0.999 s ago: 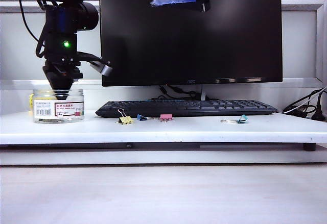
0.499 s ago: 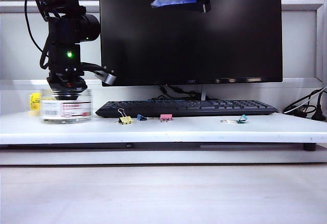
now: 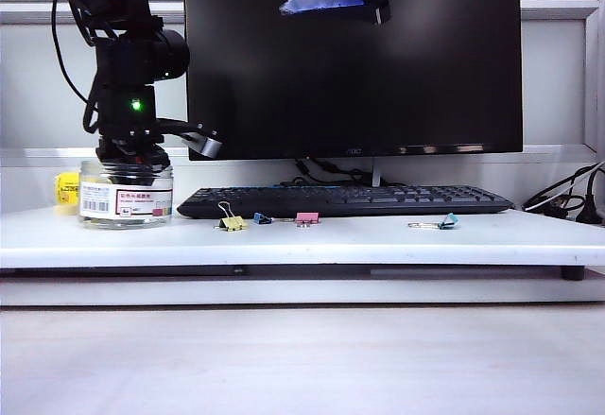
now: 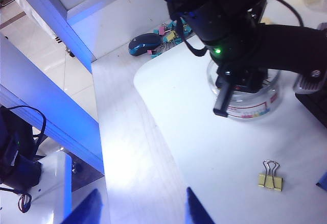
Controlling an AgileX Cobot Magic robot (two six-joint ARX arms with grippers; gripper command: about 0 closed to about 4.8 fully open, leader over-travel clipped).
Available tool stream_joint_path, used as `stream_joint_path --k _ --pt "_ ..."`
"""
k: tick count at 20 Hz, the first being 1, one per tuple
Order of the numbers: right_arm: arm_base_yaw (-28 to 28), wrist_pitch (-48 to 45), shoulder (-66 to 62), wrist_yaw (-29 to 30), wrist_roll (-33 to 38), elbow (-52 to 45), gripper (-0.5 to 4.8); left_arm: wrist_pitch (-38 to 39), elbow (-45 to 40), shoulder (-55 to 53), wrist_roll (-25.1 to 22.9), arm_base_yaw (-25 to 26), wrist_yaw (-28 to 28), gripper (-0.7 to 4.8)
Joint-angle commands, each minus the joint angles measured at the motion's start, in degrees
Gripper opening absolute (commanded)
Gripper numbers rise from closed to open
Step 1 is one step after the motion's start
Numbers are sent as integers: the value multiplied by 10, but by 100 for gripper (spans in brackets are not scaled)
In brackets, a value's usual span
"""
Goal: Take the clips out of the round transparent plastic box and place them on the table.
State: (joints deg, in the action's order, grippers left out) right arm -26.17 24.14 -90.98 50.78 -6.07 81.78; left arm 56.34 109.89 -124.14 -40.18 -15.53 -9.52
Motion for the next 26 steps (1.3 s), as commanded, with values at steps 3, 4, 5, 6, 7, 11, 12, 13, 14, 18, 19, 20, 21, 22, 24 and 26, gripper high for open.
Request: stream_joint_path --k 3,4,5,6,7,11,12,13,14,18,19,20,21,22,24,26 --pt "-1 1 2 4 -2 3 212 13 -12 -49 12 0 -21 107" --pt "-1 1 2 4 -2 3 212 12 -12 -50 12 0 -21 106" --pt "-1 0 2 4 -2 3 212 13 -12 -50 12 0 -21 106" --pt "-1 0 2 4 -2 3 212 12 -12 -50 12 0 -21 62" --pt "-1 -1 2 4 -1 3 212 12 -12 -50 13 0 -21 11" --pt "-1 -1 2 4 1 3 212 13 -12 -50 32 0 -23 -6" --pt "-1 0 2 4 1 3 212 14 -12 -50 35 0 -24 -6" --pt "-1 1 2 4 1 3 212 14 -12 -50 44 0 -36 -6" --pt "-1 1 2 5 1 3 212 16 -12 -49 53 0 -49 -6" --pt "-1 1 2 4 1 3 212 31 -12 -21 85 -2 -59 -6" --pt "-1 1 2 4 1 3 212 31 -12 -9 89 -4 -59 -6" --pt "-1 1 2 4 1 3 212 32 -12 7 92 -6 -59 -6" --pt "-1 1 2 4 1 3 212 32 -12 22 92 -7 -59 -6" --pt "-1 1 2 4 1 3 212 31 -12 35 92 -10 -59 -6" --pt "-1 0 2 4 1 3 212 26 -12 56 91 -10 -57 -6" --pt "-1 0 2 4 1 3 212 24 -12 65 91 -10 -55 -6"
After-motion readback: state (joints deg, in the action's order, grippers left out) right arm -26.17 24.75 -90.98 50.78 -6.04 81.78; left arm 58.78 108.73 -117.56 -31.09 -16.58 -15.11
